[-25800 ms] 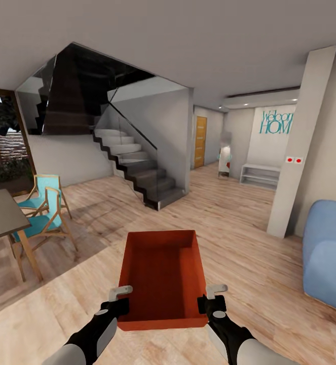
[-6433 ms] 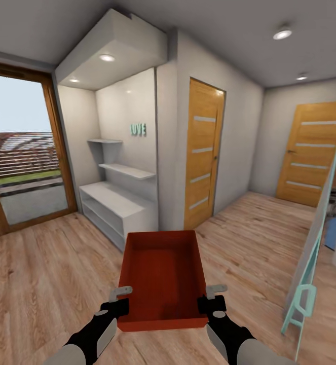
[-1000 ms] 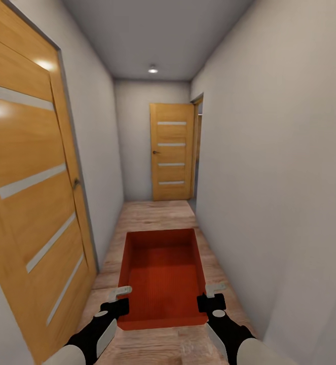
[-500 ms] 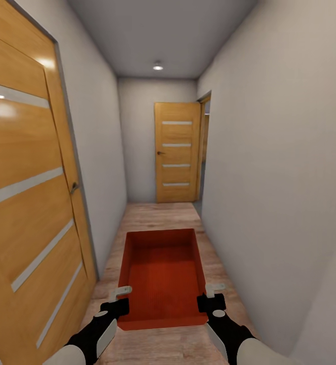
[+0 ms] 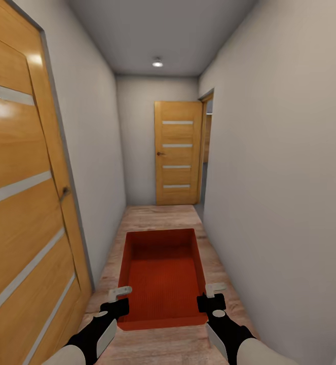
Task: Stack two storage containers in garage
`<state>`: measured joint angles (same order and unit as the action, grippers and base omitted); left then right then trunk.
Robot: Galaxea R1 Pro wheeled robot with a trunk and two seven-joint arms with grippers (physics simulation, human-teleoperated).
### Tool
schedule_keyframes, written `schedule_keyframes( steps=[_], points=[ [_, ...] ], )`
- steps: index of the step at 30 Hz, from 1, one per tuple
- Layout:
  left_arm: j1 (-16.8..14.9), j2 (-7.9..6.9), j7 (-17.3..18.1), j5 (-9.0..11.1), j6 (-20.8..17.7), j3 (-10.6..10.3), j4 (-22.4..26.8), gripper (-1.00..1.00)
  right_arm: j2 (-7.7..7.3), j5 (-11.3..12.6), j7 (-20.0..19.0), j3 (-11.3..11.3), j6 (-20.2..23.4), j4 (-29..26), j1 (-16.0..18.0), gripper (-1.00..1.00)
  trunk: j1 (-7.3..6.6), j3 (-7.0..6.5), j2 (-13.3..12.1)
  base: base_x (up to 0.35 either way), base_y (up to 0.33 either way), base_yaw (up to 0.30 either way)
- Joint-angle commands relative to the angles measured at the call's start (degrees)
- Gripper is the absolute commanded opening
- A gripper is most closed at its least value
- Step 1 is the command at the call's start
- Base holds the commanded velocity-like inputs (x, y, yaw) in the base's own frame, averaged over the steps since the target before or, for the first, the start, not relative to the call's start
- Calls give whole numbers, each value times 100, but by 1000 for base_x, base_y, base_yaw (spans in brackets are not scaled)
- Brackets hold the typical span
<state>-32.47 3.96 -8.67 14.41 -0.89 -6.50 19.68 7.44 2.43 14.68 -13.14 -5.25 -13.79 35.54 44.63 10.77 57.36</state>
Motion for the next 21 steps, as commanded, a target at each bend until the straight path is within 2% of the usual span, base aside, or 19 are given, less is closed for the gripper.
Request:
schedule_keyframes(
  steps=[1, 21],
  points=[
    [-5, -257, -328, -52, 37, 26, 27, -100, -5, 86, 29, 75, -24, 25, 6, -100, 4, 8, 5, 322, 0, 0],
    [-5, -268, -328, -52, 37, 26, 27, -100, -5, 89, 29, 74, -29, 25, 6, -100, 4, 8, 5, 322, 0, 0]
  ],
)
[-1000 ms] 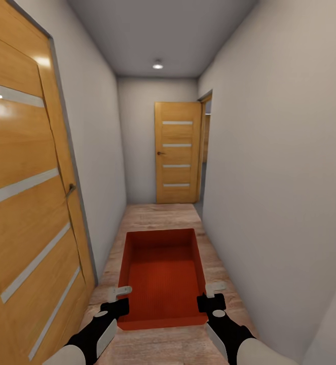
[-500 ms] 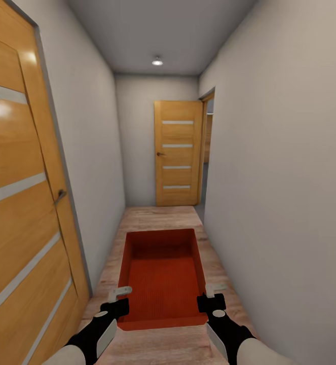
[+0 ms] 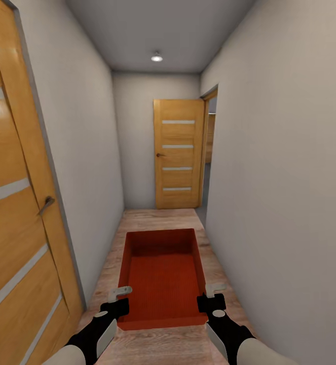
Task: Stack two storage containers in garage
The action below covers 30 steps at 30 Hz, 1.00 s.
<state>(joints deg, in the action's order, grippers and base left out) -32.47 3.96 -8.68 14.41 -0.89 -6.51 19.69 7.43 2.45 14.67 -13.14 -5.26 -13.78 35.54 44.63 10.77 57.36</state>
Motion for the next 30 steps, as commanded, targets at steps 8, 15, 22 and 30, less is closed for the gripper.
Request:
schedule_keyframes(
  steps=[8, 15, 22, 30],
  points=[
    [-5, -264, -324, -53, 37, 27, 27, -100, -6, 89, 38, 76, -28, 25, 6, -100, 4, 8, 5, 322, 0, 80],
    [-5, -264, -322, -53, 37, 27, 27, -100, -6, 89, 38, 75, -29, 25, 6, -100, 4, 8, 5, 322, 0, 37],
    [-5, -264, -324, -53, 37, 27, 27, -100, -7, 89, 38, 75, -28, 25, 6, -100, 4, 8, 5, 322, 0, 2],
    [-5, -261, -319, -53, 35, 27, 27, -100, -9, 89, 37, 75, -28, 25, 6, -100, 4, 8, 5, 322, 0, 0]
  ],
)
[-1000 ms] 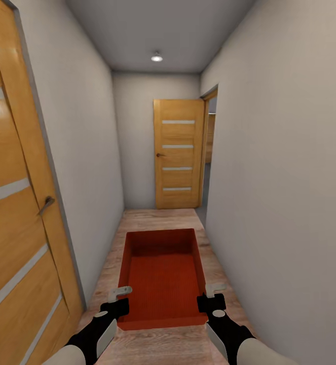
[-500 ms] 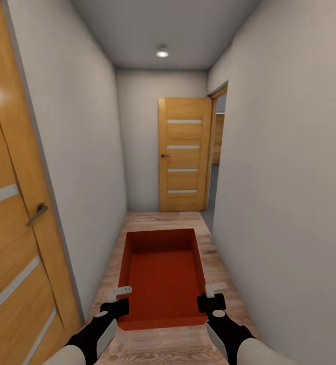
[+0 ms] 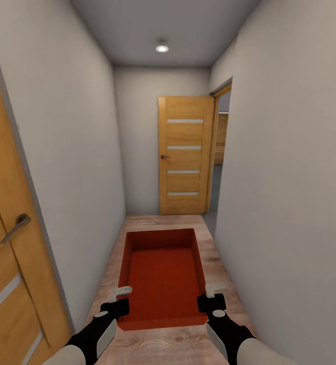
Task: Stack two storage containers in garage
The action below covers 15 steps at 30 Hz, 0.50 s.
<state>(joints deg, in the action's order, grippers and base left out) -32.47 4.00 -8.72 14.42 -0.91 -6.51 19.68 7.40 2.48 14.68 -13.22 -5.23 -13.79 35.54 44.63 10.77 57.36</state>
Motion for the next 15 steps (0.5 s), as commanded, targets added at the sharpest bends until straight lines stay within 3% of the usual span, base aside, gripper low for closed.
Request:
schedule_keyframes(
  steps=[1, 15],
  points=[
    [-5, -260, -315, -53, 37, 27, 27, -100, -8, 86, 34, 83, -31, 26, 6, -100, 4, 7, 5, 322, 0, 0],
    [-5, -268, -319, -53, 38, 26, 18, -100, -4, 86, 35, 83, -31, 26, 6, -100, 4, 7, 5, 322, 0, 0]
  ],
)
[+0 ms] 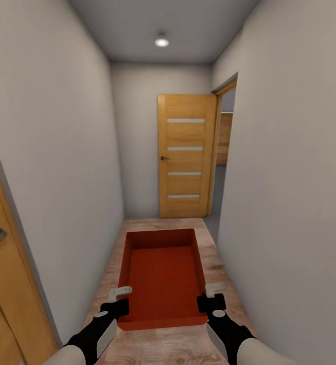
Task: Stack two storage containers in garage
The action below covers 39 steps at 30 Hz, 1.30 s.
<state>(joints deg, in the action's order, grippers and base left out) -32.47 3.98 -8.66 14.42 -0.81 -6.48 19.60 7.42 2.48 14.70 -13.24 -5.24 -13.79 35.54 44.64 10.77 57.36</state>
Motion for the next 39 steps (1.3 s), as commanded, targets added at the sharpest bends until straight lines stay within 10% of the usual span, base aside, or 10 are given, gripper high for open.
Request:
schedule_keyframes(
  steps=[1, 39],
  points=[
    [-5, -266, -326, -54, 28, 24, 27, -100, -8, 86, 33, 84, -30, 25, 6, -100, 4, 8, 5, 322, 0, 0],
    [-5, -266, -323, -54, 28, 17, 35, -100, -12, 86, 31, 84, -30, 25, 6, -100, 4, 8, 5, 322, 0, 32]
  ],
)
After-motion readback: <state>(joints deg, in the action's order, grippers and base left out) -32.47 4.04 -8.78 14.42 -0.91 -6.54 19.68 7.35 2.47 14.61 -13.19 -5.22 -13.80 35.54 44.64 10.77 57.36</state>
